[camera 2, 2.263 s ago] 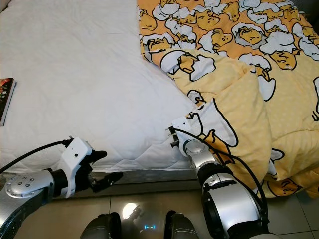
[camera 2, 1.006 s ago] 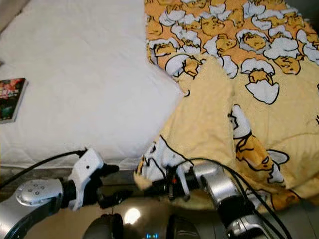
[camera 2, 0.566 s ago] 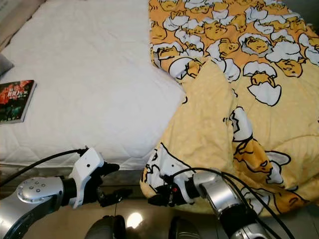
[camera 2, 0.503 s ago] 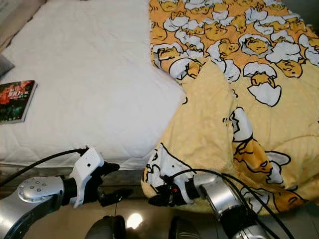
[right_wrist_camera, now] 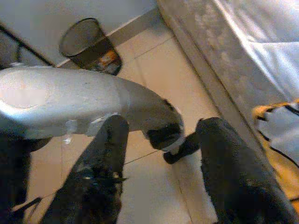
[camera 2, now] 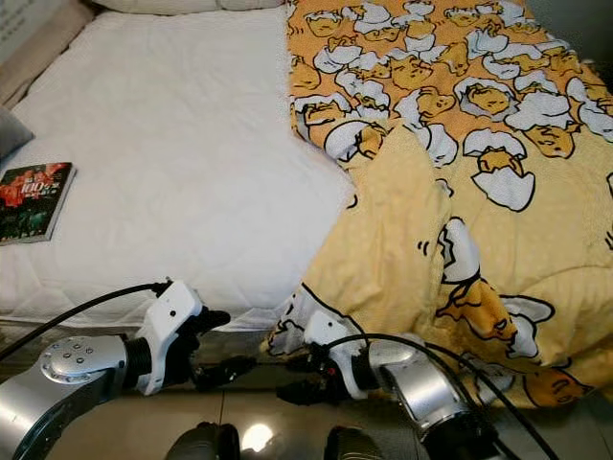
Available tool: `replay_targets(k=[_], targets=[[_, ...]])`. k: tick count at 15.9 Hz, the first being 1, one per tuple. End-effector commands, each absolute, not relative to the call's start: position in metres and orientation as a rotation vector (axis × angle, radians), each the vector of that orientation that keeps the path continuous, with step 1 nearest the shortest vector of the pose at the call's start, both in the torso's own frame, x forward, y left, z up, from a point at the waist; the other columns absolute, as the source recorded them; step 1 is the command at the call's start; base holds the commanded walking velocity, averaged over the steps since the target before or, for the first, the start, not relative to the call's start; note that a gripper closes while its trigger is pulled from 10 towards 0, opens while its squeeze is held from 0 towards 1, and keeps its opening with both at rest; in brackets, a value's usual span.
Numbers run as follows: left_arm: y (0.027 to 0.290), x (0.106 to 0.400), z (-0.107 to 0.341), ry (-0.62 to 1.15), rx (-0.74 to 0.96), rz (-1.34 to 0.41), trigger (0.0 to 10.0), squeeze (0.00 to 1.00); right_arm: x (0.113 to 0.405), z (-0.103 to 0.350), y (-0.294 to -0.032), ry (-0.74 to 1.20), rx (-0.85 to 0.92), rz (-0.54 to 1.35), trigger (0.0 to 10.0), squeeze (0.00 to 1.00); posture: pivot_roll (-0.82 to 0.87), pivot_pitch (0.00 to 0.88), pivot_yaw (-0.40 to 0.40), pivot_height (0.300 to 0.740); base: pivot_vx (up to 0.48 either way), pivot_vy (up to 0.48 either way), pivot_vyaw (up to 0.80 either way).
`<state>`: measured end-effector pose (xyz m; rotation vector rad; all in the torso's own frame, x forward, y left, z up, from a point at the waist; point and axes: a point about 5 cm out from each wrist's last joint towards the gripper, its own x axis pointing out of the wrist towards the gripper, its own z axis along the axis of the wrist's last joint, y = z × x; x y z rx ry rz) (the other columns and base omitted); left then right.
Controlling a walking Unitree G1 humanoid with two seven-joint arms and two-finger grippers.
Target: Clean up the room
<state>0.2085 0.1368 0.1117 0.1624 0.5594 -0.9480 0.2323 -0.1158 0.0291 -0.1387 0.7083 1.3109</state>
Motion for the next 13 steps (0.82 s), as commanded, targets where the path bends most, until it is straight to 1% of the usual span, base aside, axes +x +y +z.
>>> replay_targets(k=[1,2,4,5,7,8,9,11,13], targets=[[0.138,0.208,0.110,0.567,0.173,-0.942,10.0,0.00,0.234,0.030,-0.116,0.704,-0.154,1.284,10.0,1.00,0.08,0.097,0.035,0.740,0.000,0.000,0.00],[0.138,0.208,0.110,0.566,0.173,-0.937,10.0,0.00,0.240,0.028,-0.115,0.686,-0.177,1.210,10.0,1.00,0.08,0.098,0.036,0.740,0.000,0.000,0.00],[0.138,0.211,0.109,0.558,0.176,-0.917,10.0,0.00,0.279,0.029,-0.117,0.612,-0.203,0.803,10.0,1.00,0.08,0.110,0.037,0.740,0.000,0.000,0.00],[0.138,0.212,0.110,0.552,0.173,-0.910,10.0,0.00,0.292,0.032,-0.120,0.593,-0.178,0.656,10.0,1.00,0.09,0.113,0.038,0.740,0.000,0.000,0.00],[0.136,0.212,0.111,0.530,0.179,-0.905,10.0,0.00,0.310,0.036,-0.121,0.584,-0.115,0.457,10.0,1.00,0.09,0.125,0.044,0.740,0.000,0.000,0.00],[0.136,0.213,0.112,0.492,0.201,-0.877,10.0,0.00,0.320,0.037,-0.115,0.577,-0.116,0.374,10.0,0.36,0.09,0.134,0.047,0.740,0.000,0.000,0.00],[0.136,0.214,0.113,0.485,0.203,-0.868,10.0,0.00,0.322,0.037,-0.114,0.582,-0.129,0.352,10.0,0.00,0.10,0.145,0.046,0.740,0.000,0.000,0.00],[0.139,0.217,0.117,0.443,0.218,-0.800,10.0,0.00,0.334,0.038,-0.109,0.611,-0.151,0.247,10.0,0.00,0.12,0.182,0.040,0.740,0.000,0.000,0.00],[0.145,0.213,0.122,0.410,0.243,-0.750,10.0,0.00,0.345,0.048,-0.110,0.610,-0.137,0.158,10.0,0.00,0.15,0.237,0.038,0.740,0.000,0.000,0.00]])
